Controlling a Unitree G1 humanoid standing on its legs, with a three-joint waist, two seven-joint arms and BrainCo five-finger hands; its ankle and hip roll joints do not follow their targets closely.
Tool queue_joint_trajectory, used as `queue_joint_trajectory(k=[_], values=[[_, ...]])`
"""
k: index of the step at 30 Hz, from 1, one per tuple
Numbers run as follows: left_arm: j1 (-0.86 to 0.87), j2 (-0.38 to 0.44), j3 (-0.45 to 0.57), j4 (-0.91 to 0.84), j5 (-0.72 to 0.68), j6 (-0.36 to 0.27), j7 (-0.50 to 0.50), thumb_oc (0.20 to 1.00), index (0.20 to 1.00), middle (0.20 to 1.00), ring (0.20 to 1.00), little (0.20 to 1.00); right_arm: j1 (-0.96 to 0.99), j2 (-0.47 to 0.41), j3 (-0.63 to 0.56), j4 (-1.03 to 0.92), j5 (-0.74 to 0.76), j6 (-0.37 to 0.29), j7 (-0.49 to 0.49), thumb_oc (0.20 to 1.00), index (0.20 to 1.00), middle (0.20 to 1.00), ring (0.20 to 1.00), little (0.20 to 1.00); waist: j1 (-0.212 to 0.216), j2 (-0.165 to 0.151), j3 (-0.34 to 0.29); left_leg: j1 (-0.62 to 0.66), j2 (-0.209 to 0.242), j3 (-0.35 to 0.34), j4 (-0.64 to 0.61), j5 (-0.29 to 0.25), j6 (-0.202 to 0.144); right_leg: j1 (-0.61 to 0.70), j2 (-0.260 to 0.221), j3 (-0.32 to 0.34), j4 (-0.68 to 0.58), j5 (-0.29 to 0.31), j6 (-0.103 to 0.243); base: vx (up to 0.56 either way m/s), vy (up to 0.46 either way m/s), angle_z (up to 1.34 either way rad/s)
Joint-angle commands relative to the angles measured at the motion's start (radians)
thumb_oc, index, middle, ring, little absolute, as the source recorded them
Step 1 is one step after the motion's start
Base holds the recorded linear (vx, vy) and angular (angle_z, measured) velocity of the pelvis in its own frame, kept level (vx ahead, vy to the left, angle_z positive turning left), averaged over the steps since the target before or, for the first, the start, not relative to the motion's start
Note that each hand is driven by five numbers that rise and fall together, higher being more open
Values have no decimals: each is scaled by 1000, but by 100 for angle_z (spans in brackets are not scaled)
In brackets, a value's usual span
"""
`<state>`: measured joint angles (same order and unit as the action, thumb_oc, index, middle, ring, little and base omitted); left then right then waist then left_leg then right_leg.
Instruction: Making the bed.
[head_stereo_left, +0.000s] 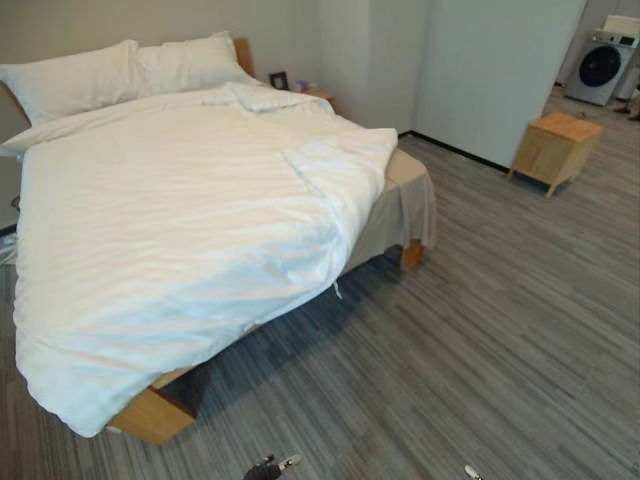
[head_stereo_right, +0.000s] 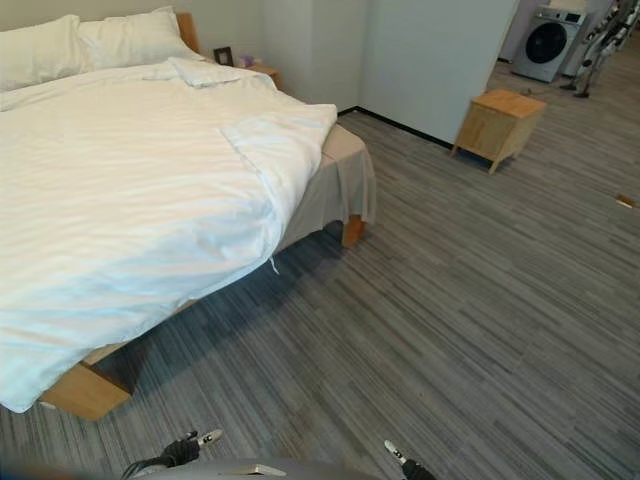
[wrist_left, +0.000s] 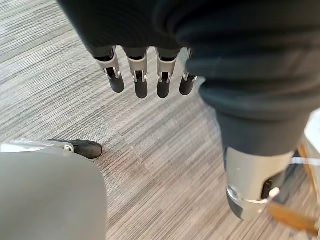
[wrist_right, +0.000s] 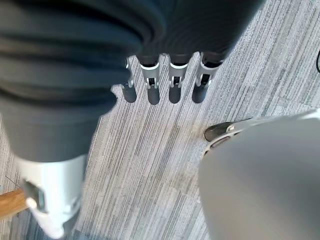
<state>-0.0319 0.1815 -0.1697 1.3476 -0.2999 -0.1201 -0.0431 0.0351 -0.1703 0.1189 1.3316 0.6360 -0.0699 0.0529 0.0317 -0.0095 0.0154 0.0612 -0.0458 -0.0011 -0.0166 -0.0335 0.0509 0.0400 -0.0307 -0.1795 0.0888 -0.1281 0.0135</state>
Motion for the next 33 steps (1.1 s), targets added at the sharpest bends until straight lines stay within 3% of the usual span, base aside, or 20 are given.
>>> queue_joint_trajectory(k=[1,6,11,13,18,20,22,26,28,29,33], values=[[-67,-22,25,74,69,14,2,1000,1000,1000,1000,1000,-43,12,19,-2,-17,-6,11,1000,1000,1000,1000,1000,8,-50,12,27,58,-34,-71,65,-91,91,-96,51,-176,163,122,-14,-7,-14],[-70,-16,6,59,72,8,-19,1000,1000,1000,1000,1000,-51,11,30,-7,-24,0,21,1000,1000,1000,1000,1000,1,-48,9,39,65,-5,-71,57,-90,90,-90,66,-176,164,123,3,1,-38],[-104,7,-13,-23,1,-6,-16,1000,1000,1000,1000,1000,-53,5,16,-96,93,-1,29,1000,1000,1000,1000,1000,-6,-44,5,36,62,-13,-71,60,-95,95,-92,62,-176,159,123,7,3,-2],[-111,35,-35,-146,-41,-14,1,1000,1000,1000,1000,1000,-40,-23,19,-268,129,-16,23,1000,1000,1000,1000,1000,-10,-39,6,33,61,-15,-71,64,-97,93,-94,62,-176,159,125,-1,11,7],[-176,129,-76,-467,-114,0,44,1000,1000,1000,1000,1000,-72,-127,3,-568,50,-47,-43,1000,1000,1000,1000,1000,-22,-18,9,30,58,-20,-71,68,-97,92,-98,55,-176,164,130,-6,22,9],[-166,200,-73,-740,-157,13,50,1000,1000,1000,1000,1000,-74,-199,-25,-781,-97,-48,-85,1000,1000,1000,1000,1000,-22,-9,14,28,57,-26,-71,70,-94,92,-102,48,-176,168,131,5,25,7],[-113,232,-50,-947,-239,0,45,1000,1000,1000,1000,1000,-58,-199,-85,-948,-155,-68,-135,1000,1000,1000,1000,1000,-20,-3,22,27,55,-31,-71,69,-90,93,-105,44,-176,169,132,16,14,3],[-70,235,-34,-1049,-236,-29,33,1000,1000,1000,1000,1000,-16,-178,-100,-1041,-201,-95,-126,1000,1000,1000,1000,1000,-16,-6,25,28,53,-35,-71,65,-90,96,-108,43,-176,164,132,19,2,0],[-51,209,-5,-1047,-280,-41,35,1000,1000,1000,1000,1000,7,-148,-97,-1054,-136,-102,-110,1000,1000,1000,1000,1000,-14,-10,26,29,53,-36,-71,64,-90,96,-109,43,-176,162,132,34,-10,5],[-36,180,15,-1041,-327,-41,45,1000,1000,1000,1000,1000,29,-111,-92,-1075,-29,-108,-90,1000,1000,1000,1000,1000,-14,-14,29,27,54,-34,-71,64,-90,94,-110,45,-176,161,131,0,0,0],[31,137,66,-1039,-324,-47,60,1000,1000,1000,1000,1000,93,-105,-67,-1107,-52,-98,-54,1000,1000,1000,1000,1000,-10,-22,30,29,53,-33,-71,59,-87,95,-111,47,-176,155,130,52,-1,-4]])
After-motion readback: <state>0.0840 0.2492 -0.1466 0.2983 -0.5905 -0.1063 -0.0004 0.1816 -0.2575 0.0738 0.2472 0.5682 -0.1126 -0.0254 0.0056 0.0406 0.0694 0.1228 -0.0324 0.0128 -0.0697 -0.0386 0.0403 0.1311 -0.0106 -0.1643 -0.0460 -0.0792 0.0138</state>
